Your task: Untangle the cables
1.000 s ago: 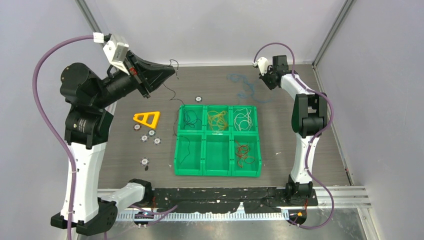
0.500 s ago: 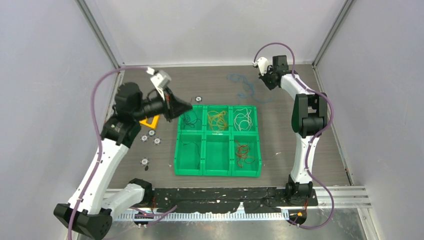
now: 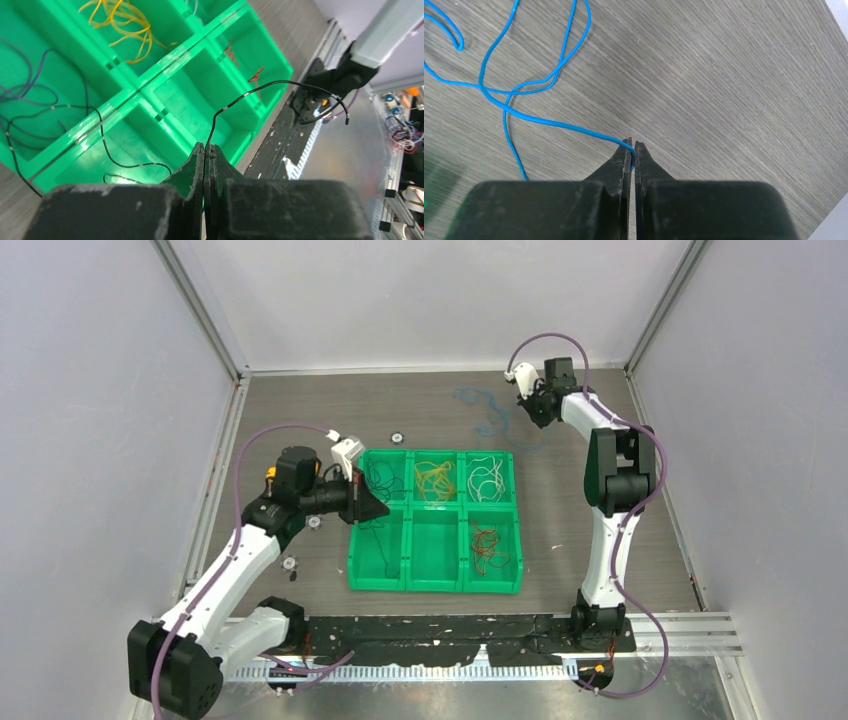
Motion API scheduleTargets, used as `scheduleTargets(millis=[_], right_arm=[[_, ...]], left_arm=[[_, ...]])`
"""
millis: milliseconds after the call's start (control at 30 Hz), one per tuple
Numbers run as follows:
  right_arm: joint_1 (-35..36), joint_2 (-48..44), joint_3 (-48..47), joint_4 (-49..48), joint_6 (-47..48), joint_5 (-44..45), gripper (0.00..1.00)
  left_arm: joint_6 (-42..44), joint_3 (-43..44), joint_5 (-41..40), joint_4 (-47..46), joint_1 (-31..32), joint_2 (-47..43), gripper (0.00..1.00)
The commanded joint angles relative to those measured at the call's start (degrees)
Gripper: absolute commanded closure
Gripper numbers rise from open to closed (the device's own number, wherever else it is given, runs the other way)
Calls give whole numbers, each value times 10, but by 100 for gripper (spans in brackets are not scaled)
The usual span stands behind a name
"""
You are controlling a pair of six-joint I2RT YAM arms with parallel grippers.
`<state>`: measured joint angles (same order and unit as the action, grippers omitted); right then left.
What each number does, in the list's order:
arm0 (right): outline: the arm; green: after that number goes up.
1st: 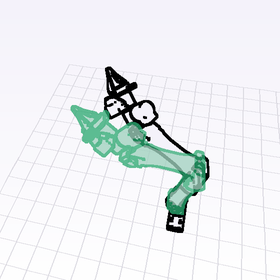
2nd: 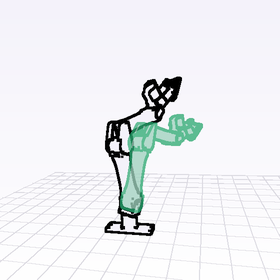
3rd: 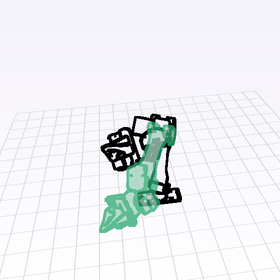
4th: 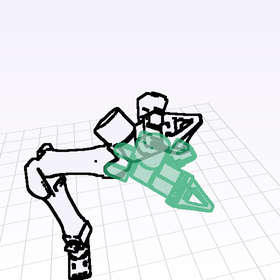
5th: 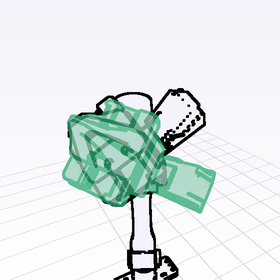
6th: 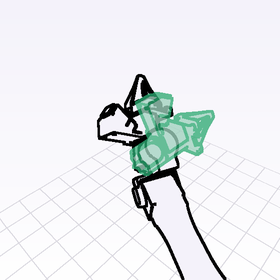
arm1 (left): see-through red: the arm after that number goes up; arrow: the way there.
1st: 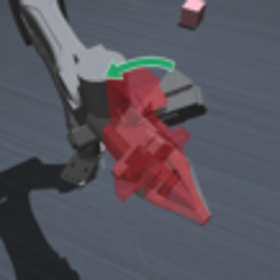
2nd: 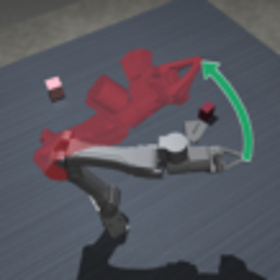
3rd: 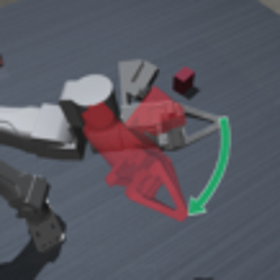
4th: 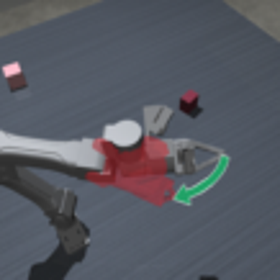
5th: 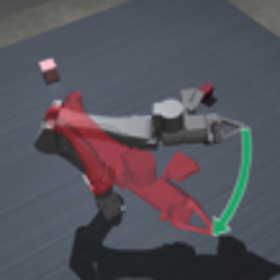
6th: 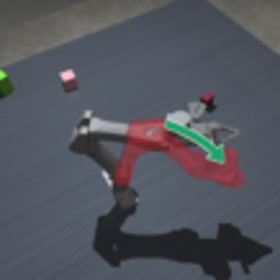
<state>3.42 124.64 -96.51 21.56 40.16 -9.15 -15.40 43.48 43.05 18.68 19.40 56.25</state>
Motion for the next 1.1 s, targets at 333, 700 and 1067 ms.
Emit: scheduleTargets(millis=[333,700,1067], right_arm=[[-7,-64,25,-8,-14,-13,95],[-7,-77,45,-1,-12,-24,95],[-7,-82,62,-3,-23,-34,95]], left_arm=[[167,-13,69,167,15,-57,100],[279,55,154,310,86,-13,100],[348,114,106,418,160,-10,100]])
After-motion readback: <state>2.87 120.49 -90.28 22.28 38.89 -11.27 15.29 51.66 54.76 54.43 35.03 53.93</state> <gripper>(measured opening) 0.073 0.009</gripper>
